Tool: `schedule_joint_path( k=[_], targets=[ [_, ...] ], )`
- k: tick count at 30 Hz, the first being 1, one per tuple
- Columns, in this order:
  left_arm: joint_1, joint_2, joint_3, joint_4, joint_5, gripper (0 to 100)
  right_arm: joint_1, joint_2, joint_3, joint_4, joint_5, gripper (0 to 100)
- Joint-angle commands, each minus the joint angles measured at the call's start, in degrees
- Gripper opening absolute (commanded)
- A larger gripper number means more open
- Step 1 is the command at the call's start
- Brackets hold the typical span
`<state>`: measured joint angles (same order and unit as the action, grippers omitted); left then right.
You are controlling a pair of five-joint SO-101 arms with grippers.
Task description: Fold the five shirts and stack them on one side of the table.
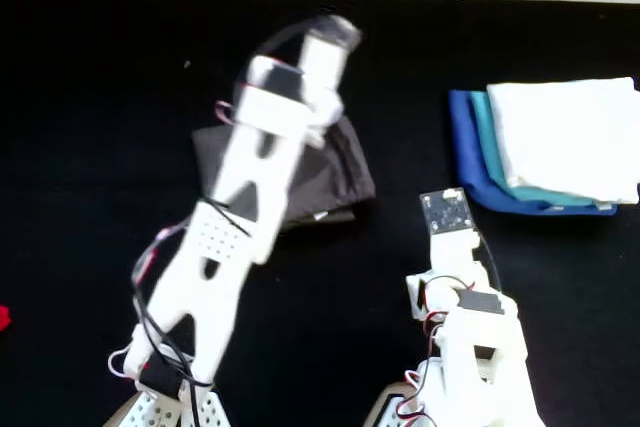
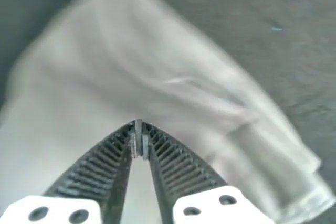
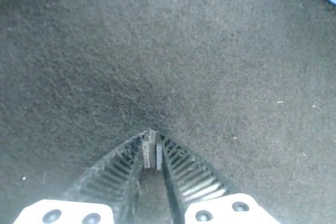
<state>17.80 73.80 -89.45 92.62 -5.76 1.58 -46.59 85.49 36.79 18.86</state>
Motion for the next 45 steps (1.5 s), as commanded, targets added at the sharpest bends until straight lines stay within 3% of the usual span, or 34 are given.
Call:
schedule_joint_path(
  k=[1,5,14,23,29,33,39,45],
  targets=[
    [3.4,0.6,-1.8,0.7,0.5,1,0.6,0.0,0.7,-1.6,0.2,0.8],
    [2.7,0.1,-3.0,8.4,0.6,1,0.6,0.0,0.7,-1.6,0.2,0.8],
    [0.3,-12.5,-2.0,9.0,0.7,1,0.6,0.0,0.7,-1.6,0.3,0.8],
    [-8.7,-18.0,19.6,9.1,0.9,1,0.6,0.0,0.7,-1.6,0.3,0.8],
    [-9.7,-28.7,40.2,8.6,0.6,1,0.6,0.0,0.7,-1.6,0.4,0.8],
    [-12.0,-30.5,52.4,2.0,0.4,1,0.6,0.0,0.7,-1.6,0.4,0.8],
    [-19.6,-32.7,60.1,-2.4,0.4,1,0.6,0.0,0.7,-1.6,0.3,0.8],
    [-18.2,-36.3,61.2,-2.3,0.4,1,0.6,0.0,0.7,-1.6,0.3,0.8]
  ],
)
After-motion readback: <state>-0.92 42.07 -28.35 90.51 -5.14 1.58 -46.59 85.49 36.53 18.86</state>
